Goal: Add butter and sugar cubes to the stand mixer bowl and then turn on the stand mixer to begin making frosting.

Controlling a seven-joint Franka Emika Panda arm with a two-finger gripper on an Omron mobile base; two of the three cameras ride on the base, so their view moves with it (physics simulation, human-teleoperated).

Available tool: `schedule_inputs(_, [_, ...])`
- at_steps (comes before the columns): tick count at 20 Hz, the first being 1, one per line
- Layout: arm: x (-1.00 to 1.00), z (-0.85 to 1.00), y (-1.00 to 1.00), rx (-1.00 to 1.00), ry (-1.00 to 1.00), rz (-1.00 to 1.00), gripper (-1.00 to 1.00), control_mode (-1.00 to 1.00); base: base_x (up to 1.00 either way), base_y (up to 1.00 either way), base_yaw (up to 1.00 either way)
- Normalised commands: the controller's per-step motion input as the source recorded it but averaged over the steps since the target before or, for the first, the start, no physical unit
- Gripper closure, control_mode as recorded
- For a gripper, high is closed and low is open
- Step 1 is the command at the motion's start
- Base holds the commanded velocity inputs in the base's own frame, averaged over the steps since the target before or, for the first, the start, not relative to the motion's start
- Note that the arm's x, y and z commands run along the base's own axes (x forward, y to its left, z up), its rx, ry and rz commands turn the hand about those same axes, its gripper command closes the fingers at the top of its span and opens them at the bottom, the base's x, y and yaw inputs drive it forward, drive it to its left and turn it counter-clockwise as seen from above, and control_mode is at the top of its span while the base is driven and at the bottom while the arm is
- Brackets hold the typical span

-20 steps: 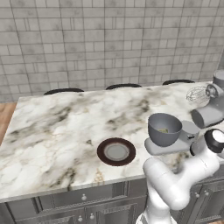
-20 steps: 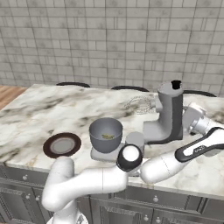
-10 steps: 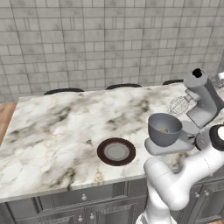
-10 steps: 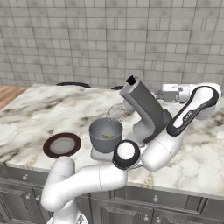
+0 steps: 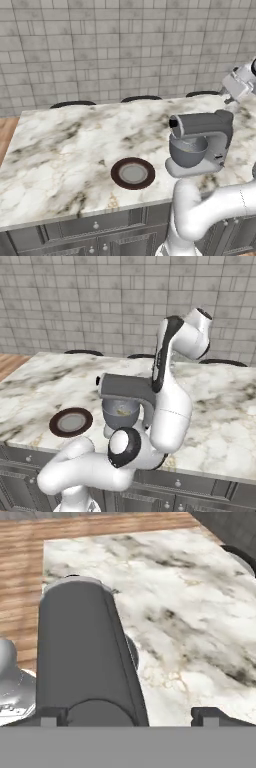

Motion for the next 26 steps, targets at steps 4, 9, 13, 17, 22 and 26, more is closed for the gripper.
schedule_inputs(4, [-1.00, -0.39, 0.36, -0.54, -0.93, 0.16, -1.00, -1.00, 0.00, 0.00, 0.00])
schedule_inputs(9, [-0.67, 0.74, 0.02, -0.16, -0.79, 0.29, -1.00, -1.00, 0.00, 0.00, 0.00])
schedule_inputs(13, [-0.85, 0.93, -0.36, 0.00, -0.36, 0.38, -1.00, -1.00, 0.00, 0.00, 0.00])
schedule_inputs(17, [-0.79, 0.24, -0.28, -0.02, -0.01, 0.30, -1.00, -1.00, 0.00, 0.00, 0.00])
schedule_inputs(22, [-0.67, -0.13, -0.38, 0.06, 0.05, 0.04, -1.00, -1.00, 0.00, 0.00, 0.00])
schedule_inputs(26, [-0.29, -0.39, -0.17, 0.06, 0.04, -0.03, -1.00, -1.00, 0.00, 0.00, 0.00])
